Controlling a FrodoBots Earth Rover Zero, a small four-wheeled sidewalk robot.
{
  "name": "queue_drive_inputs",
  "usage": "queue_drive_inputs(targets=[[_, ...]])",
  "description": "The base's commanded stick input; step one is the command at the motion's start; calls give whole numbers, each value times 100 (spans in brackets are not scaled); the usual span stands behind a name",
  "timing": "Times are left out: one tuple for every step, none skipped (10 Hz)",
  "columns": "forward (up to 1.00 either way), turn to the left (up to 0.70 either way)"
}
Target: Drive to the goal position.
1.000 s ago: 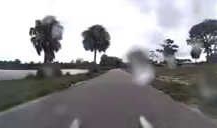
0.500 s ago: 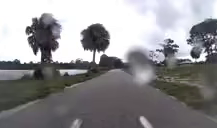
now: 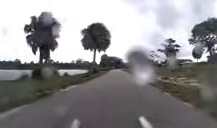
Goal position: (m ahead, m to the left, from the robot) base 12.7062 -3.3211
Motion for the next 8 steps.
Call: queue_drive_inputs(targets=[[70, 0], [70, 0], [70, 0], [70, 0], [70, 0], [70, 0], [70, 0], [70, 0]])
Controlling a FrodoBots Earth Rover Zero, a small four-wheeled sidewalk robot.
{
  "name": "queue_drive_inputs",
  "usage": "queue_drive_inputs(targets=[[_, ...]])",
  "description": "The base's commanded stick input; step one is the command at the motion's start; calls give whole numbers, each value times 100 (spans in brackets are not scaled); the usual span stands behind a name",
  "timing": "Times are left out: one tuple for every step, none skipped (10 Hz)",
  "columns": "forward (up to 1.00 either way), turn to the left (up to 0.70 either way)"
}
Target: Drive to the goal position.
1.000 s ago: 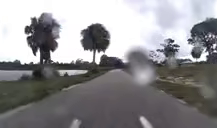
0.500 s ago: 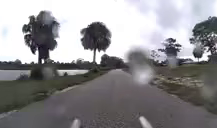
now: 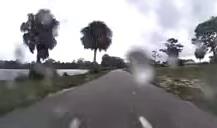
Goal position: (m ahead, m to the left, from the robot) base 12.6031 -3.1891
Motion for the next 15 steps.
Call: queue_drive_inputs(targets=[[70, 0], [70, 0], [70, 0], [70, 0], [70, 0], [70, 0], [70, 0], [70, 0], [70, 0], [70, 0], [70, 0], [70, 0], [70, 0], [70, 0], [70, 0]])
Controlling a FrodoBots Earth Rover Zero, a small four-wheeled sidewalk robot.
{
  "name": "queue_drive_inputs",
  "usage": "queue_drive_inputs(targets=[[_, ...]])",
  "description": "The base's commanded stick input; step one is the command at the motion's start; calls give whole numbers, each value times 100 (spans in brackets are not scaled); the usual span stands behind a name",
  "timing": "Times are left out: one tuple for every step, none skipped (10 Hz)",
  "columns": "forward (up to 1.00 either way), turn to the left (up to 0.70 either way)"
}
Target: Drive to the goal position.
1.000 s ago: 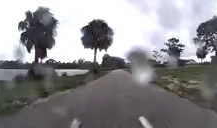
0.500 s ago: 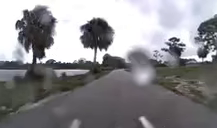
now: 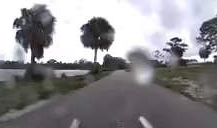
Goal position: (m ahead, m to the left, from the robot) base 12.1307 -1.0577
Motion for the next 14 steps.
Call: queue_drive_inputs(targets=[[70, 0], [70, 0], [70, -4], [70, -10], [70, -16], [70, -30], [70, -24], [70, -6], [70, 0], [70, 0], [70, 0], [70, 0], [70, 0], [70, 0]])
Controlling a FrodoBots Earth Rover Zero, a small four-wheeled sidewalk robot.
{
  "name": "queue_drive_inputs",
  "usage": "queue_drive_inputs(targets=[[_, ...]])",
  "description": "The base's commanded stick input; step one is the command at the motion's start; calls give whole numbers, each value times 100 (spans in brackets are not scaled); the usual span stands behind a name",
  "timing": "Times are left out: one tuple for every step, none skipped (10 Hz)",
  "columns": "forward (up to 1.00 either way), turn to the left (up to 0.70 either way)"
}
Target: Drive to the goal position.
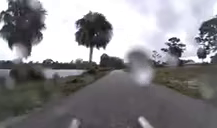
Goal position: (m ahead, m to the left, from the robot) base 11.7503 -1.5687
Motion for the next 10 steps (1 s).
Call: queue_drive_inputs(targets=[[70, 0], [70, 0], [70, 0], [70, 0], [70, 0], [70, 0], [70, 0], [70, 0], [70, 0], [70, 0]])
